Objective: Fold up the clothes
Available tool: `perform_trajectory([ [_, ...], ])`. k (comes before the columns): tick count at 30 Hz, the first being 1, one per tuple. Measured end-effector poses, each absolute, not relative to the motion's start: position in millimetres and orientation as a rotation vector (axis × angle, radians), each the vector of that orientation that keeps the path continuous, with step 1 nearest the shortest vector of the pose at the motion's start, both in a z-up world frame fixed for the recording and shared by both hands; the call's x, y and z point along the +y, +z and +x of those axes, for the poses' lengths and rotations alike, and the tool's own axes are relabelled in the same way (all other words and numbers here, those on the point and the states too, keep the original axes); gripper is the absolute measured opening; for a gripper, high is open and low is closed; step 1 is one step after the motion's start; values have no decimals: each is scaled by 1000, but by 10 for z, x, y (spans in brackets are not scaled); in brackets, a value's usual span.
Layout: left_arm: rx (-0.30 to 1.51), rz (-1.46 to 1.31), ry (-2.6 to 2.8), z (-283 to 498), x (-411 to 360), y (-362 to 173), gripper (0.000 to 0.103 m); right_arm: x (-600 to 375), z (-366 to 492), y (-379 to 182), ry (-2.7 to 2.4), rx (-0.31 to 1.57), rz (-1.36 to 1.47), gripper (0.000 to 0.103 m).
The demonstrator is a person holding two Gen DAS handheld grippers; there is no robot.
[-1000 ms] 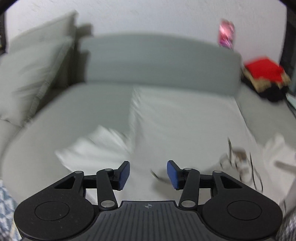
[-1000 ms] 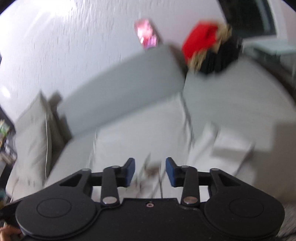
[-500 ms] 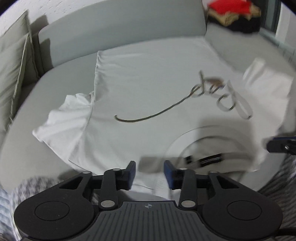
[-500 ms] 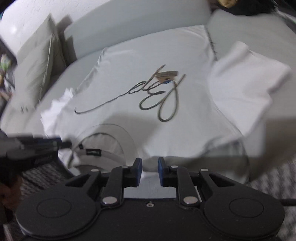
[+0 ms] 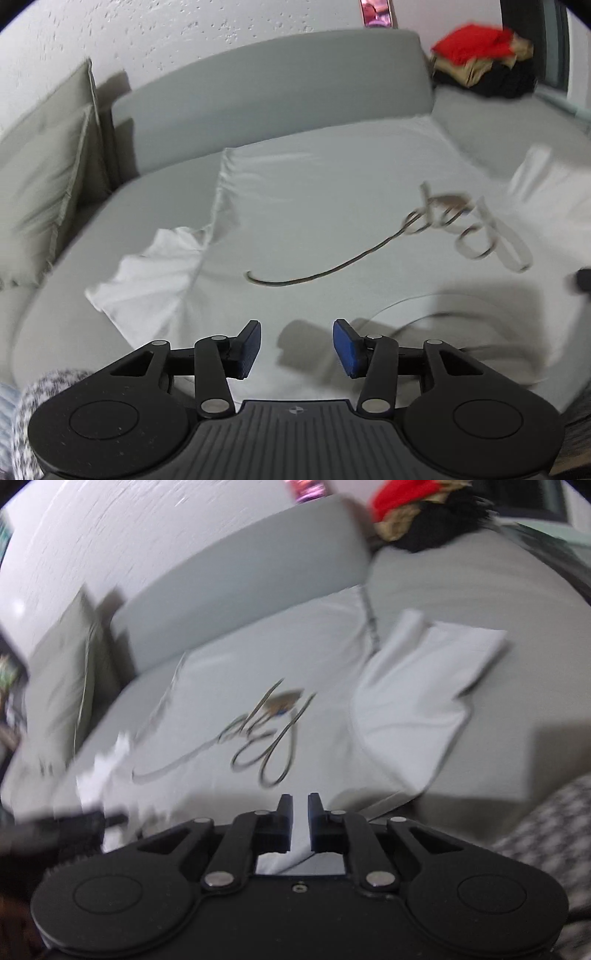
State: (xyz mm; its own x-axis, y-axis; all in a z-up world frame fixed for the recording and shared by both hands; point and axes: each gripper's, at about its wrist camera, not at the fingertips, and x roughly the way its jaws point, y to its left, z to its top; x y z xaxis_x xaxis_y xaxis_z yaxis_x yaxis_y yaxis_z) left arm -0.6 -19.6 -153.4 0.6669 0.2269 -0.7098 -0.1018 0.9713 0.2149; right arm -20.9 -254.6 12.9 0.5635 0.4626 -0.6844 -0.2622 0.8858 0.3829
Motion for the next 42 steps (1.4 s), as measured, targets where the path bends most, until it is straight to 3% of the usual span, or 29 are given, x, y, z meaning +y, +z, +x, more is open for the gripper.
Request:
perform_trajectory([
  [7,849,156,172,-23,-149,-1556,40,-2177,-260,32,582,865,190,10],
  [13,886,244,141,-178,-295,-1476,43,-2124,-336,99,558,1008,120,10],
  [15,870,199,99,-208,-297,-1397,46,-2307,-319,216,528,972,193,18],
  [18,837,179,63,-182,-336,-1297,47,-2649,-273,393,451,859,307,55],
  [19,829,178,52,-170,-352,-1274,47,-2780,-228,421,409,825,342,58],
  [29,798,264,-73,27,-719,-1176,50,-3795,67,257,206,734,714,54],
  [30,793,275,-110,49,-789,-1179,48,-3842,74,227,192,735,729,50],
  [31,792,276,-151,77,-856,-1184,40,-3876,73,203,176,734,742,45],
  [34,804,269,-256,175,-1087,-1242,19,-3966,77,168,137,720,768,44],
  [42,887,246,-414,352,-1526,-1566,14,-4152,415,64,112,754,824,44],
])
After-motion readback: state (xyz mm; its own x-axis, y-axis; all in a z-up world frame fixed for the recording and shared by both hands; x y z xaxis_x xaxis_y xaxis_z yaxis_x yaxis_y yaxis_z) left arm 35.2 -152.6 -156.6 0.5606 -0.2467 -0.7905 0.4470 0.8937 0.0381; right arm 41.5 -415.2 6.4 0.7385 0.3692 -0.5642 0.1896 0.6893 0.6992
